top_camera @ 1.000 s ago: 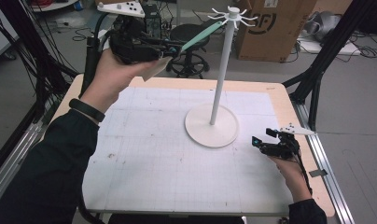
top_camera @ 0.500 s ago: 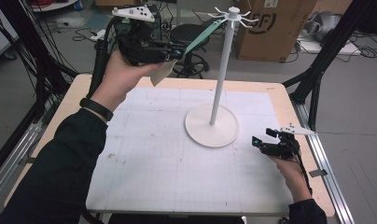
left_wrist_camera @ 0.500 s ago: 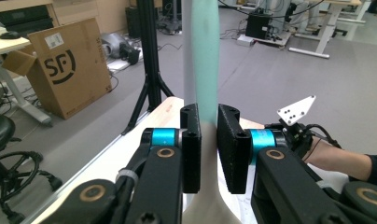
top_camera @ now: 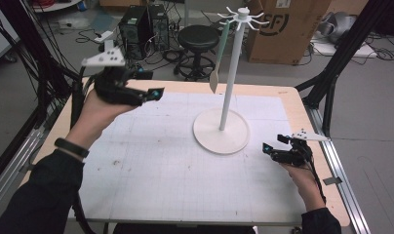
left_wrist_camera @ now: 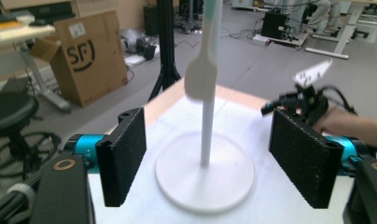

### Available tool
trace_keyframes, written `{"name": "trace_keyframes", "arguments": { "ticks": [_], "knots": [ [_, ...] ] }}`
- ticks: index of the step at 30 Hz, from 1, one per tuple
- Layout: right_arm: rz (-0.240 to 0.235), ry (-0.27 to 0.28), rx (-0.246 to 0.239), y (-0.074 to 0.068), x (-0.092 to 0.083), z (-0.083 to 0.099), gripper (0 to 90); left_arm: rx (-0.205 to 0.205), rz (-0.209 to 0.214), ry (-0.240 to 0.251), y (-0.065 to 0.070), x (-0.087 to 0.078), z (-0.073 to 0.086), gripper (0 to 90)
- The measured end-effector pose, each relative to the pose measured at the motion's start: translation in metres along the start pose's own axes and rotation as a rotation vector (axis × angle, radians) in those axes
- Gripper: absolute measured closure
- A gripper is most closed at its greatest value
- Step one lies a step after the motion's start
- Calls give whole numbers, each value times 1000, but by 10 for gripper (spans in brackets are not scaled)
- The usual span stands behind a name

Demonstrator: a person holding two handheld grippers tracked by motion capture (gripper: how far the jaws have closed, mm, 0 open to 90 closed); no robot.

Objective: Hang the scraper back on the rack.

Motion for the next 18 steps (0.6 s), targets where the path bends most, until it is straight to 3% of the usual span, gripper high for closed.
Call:
{"name": "trace_keyframes", "arguments": {
  "ticks": [3,10,18],
  "knots": [
    [3,-7,0,0,0,0,174,1,-24,-18,-5,-14,37,255],
    [8,-10,-2,-2,1,0,174,-53,-54,-22,-18,-38,109,225],
    [17,-29,-12,-3,2,2,173,-105,-100,-8,-32,-54,156,210]
  ]
}}
Point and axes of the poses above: each handheld gripper's, and its own axes: x roughly forward along the jaws, z roughly out of its underside, y roughly to its right, the point moved 2 cm from there along x, roughly forward along the jaws, and after that the axes turned 3 degrees about -z, right-handed, at the moved point
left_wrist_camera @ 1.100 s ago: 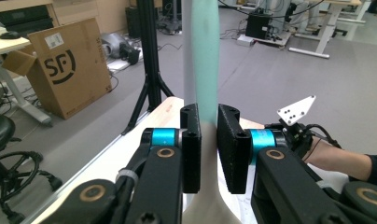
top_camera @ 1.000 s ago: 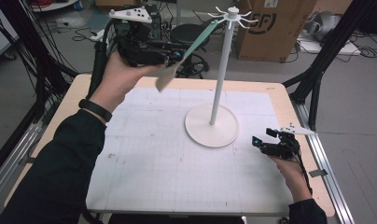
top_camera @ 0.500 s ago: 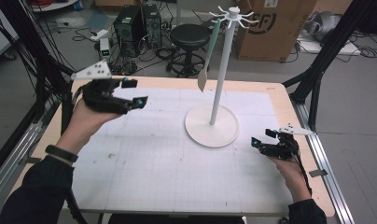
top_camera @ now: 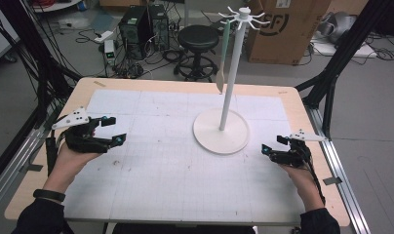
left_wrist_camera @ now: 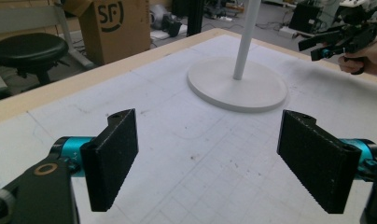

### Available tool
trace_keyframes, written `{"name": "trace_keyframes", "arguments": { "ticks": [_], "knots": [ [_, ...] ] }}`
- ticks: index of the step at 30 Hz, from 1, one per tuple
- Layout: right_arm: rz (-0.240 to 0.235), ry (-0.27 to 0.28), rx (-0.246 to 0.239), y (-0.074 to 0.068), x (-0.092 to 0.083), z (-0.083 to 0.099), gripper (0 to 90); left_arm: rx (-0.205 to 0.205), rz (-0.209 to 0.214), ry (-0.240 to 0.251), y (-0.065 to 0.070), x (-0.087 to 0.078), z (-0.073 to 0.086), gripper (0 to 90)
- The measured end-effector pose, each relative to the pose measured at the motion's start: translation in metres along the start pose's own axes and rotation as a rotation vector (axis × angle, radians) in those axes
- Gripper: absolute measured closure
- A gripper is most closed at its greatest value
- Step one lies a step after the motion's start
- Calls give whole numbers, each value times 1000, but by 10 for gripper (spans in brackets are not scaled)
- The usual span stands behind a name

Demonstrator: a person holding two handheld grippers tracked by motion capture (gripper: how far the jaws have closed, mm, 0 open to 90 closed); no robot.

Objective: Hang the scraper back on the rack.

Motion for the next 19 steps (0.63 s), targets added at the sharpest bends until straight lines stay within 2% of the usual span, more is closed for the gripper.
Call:
{"name": "trace_keyframes", "arguments": {
  "ticks": [4,11,15,19],
  "knots": [
    [2,-7,-6,-2,1,0,173,-12,-21,-13,-5,-4,13,206],
    [-1,-25,-36,-5,4,2,173,-20,-38,-14,-10,-8,20,205],
    [-2,-27,-30,-5,3,2,173,-20,-49,-43,-13,-7,27,205],
    [-4,-28,-25,-4,3,2,173,-14,-53,-49,-13,-7,28,205]
  ]
}}
Point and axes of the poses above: each handheld gripper's, and its own axes: x roughly forward along the jaws, z roughly out of its underside, y roughly to its right, the point moved 2 cm from there along x, roughly forward along the jaws, and after that the axes turned 3 degrees about -z, right-handed, at the moved point
